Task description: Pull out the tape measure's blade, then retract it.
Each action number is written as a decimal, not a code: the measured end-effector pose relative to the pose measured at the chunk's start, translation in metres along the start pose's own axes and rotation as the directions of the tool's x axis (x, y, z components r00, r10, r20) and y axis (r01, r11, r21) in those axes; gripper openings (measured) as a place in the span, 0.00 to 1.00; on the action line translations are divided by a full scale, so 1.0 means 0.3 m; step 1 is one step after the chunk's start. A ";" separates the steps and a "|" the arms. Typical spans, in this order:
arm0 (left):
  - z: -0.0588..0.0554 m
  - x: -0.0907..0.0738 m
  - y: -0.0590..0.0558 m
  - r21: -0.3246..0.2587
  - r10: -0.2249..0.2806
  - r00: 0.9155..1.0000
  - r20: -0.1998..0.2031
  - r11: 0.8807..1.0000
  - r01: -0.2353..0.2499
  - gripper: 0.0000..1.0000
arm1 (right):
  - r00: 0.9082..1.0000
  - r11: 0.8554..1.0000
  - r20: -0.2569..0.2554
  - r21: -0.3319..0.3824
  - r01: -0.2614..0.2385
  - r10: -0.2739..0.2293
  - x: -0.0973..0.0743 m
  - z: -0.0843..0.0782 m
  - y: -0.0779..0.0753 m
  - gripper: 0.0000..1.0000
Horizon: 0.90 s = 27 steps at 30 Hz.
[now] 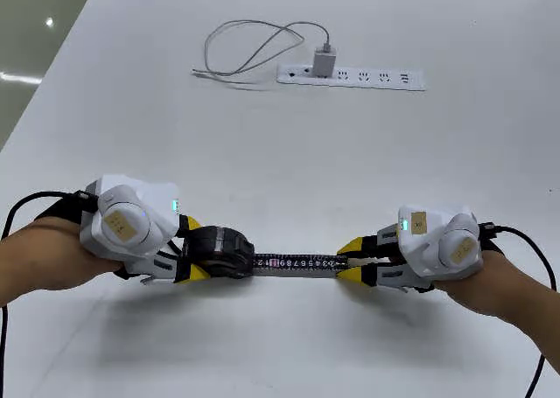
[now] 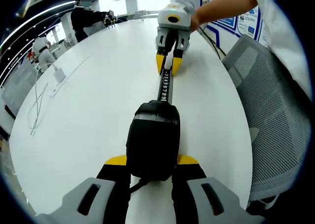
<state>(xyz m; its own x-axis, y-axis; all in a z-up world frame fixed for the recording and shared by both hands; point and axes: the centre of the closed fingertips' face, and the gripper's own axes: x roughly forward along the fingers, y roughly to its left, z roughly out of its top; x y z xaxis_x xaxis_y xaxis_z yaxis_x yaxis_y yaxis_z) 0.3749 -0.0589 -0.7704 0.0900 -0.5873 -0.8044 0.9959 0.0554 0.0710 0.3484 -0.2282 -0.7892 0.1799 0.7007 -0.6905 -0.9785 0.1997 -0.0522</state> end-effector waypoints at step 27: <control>-0.003 0.000 0.003 0.003 -0.003 1.000 -0.004 1.000 0.003 0.27 | 0.999 1.000 -0.048 -0.010 0.007 -0.008 -0.084 -0.078 -0.011 0.09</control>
<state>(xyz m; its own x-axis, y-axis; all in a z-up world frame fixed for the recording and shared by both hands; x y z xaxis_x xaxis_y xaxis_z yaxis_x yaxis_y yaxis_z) 0.3757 -0.0580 -0.7708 0.0869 -0.5846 -0.8067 0.9962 0.0511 0.0703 0.3446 -0.2626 -0.7884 0.1823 0.6656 -0.7237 -0.9781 0.1979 -0.0644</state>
